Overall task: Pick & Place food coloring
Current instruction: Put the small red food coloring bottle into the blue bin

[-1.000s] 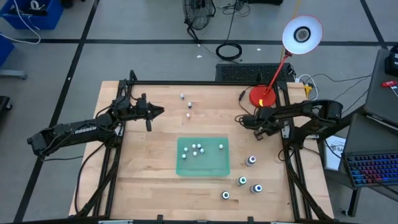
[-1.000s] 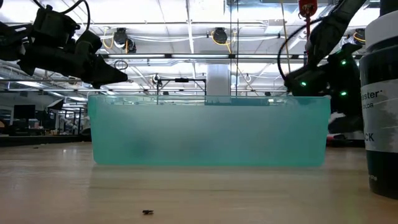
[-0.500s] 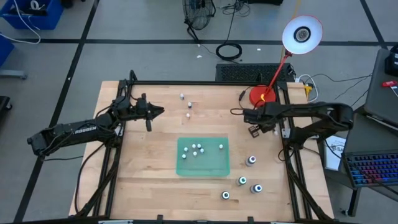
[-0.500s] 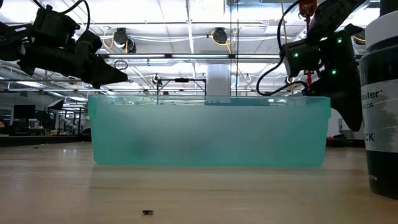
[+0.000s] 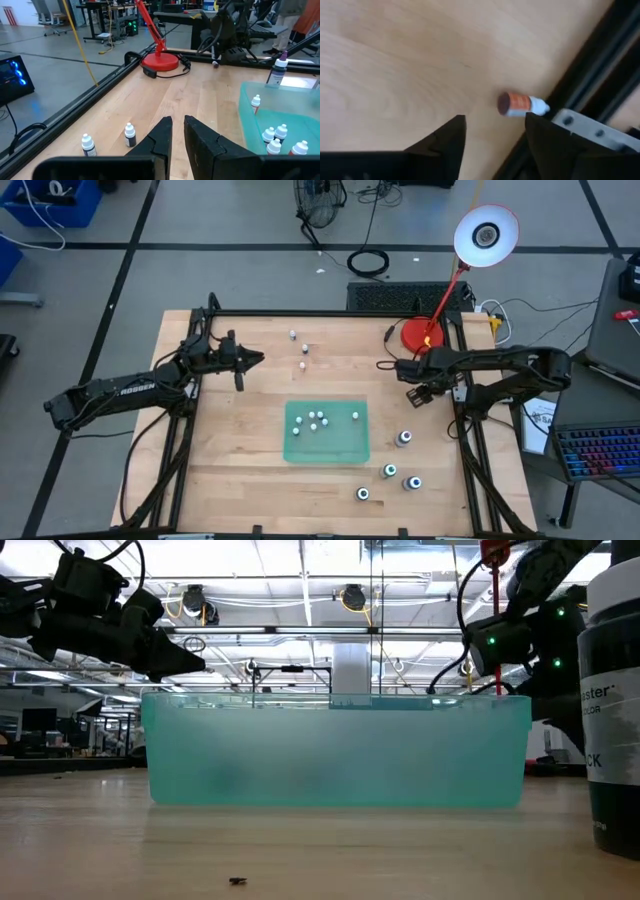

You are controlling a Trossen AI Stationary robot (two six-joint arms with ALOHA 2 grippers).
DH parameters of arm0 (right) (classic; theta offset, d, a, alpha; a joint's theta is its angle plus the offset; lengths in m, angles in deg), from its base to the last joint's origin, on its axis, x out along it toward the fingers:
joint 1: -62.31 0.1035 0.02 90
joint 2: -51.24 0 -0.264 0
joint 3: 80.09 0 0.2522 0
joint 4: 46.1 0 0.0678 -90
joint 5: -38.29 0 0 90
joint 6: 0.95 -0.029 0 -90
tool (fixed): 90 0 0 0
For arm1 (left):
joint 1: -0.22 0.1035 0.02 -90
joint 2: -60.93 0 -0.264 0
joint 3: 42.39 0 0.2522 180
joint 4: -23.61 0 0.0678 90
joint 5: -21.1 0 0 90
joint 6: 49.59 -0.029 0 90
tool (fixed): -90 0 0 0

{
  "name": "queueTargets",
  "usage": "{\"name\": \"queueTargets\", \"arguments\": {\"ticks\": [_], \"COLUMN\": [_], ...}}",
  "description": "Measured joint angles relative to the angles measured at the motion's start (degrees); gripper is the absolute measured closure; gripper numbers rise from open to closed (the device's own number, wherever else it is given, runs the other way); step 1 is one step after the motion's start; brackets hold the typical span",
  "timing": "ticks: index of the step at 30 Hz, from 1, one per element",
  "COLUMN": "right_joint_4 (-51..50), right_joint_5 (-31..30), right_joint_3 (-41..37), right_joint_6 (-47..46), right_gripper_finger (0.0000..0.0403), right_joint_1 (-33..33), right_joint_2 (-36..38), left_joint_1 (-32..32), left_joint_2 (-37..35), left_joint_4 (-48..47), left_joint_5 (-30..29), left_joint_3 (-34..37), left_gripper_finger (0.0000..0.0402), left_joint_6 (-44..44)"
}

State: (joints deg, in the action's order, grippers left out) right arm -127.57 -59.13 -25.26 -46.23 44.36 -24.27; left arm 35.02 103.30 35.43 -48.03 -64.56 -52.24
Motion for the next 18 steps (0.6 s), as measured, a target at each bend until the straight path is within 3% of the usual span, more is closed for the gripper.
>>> {"name": "queueTargets", "arguments": {"ticks": [4, 18], "right_joint_4": [1.78, 7.07], "right_joint_5": [-0.02, 0.00], "right_joint_3": [-2.69, -7.81], "right_joint_6": [-2.23, -5.94], "right_gripper_finger": [0.0191, 0.0202], "right_joint_1": [-0.77, -7.31], "right_joint_2": [0.02, 0.10], "left_joint_1": [0.00, 0.00], "left_joint_2": [0.00, 0.00], "left_joint_4": [-0.01, -0.02], "left_joint_5": [0.00, 0.00], "left_joint_3": [0.00, 0.00], "left_gripper_finger": [0.0350, 0.0350], "left_joint_6": [0.00, 0.04]}}
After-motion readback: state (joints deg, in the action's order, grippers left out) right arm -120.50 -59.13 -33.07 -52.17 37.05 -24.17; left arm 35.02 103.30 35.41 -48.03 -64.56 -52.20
